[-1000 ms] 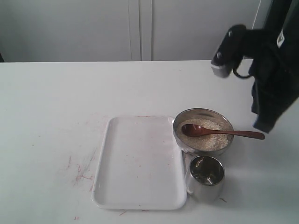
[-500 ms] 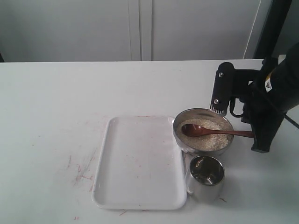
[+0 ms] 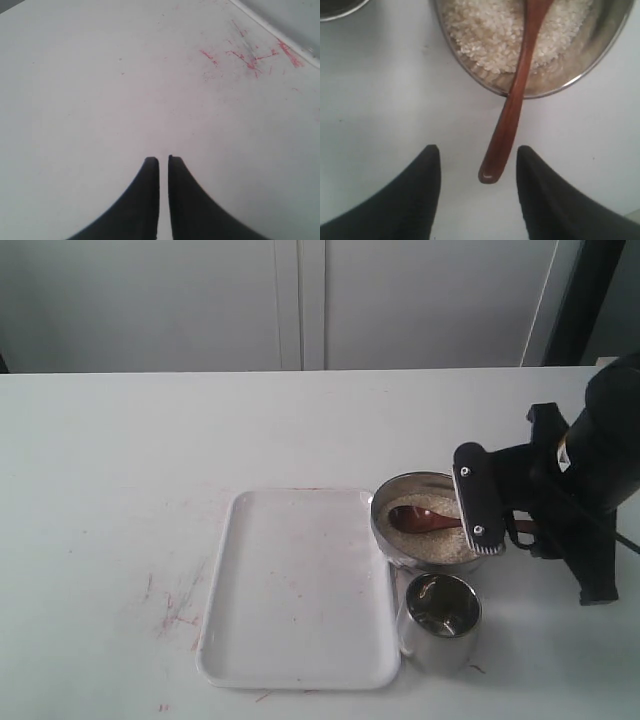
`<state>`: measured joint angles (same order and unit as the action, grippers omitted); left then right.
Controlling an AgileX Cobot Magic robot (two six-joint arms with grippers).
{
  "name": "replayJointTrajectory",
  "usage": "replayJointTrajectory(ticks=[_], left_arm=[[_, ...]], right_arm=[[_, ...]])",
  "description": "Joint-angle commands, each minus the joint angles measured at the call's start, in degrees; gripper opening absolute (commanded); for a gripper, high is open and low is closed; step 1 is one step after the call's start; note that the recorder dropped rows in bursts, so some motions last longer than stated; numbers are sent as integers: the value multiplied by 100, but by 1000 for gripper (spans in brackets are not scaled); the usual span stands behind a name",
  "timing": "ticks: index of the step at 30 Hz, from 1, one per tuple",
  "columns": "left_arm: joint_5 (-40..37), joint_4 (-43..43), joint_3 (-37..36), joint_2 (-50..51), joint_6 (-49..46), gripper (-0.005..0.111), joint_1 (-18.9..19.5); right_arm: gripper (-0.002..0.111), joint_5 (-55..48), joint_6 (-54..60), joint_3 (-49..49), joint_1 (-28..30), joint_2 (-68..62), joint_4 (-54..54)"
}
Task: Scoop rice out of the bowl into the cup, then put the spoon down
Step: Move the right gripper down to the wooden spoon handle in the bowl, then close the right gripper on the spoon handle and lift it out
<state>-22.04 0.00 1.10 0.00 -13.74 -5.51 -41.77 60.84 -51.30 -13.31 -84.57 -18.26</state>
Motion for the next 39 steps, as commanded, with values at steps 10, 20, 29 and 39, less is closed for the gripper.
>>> replayJointTrajectory(ticks=[10, 20, 29, 39], left_arm=[[-285, -32, -52, 0, 27, 14, -40], [-285, -32, -52, 0, 27, 14, -40], [-285, -32, -52, 0, 27, 14, -40], [-285, -32, -52, 0, 27, 14, -40]], right_arm=[[46, 299, 267, 68, -26, -300, -59], [46, 569, -448, 68, -26, -583, -358], [46, 947, -1371, 68, 222, -583, -577], [45, 1097, -1480, 68, 486, -594, -171]])
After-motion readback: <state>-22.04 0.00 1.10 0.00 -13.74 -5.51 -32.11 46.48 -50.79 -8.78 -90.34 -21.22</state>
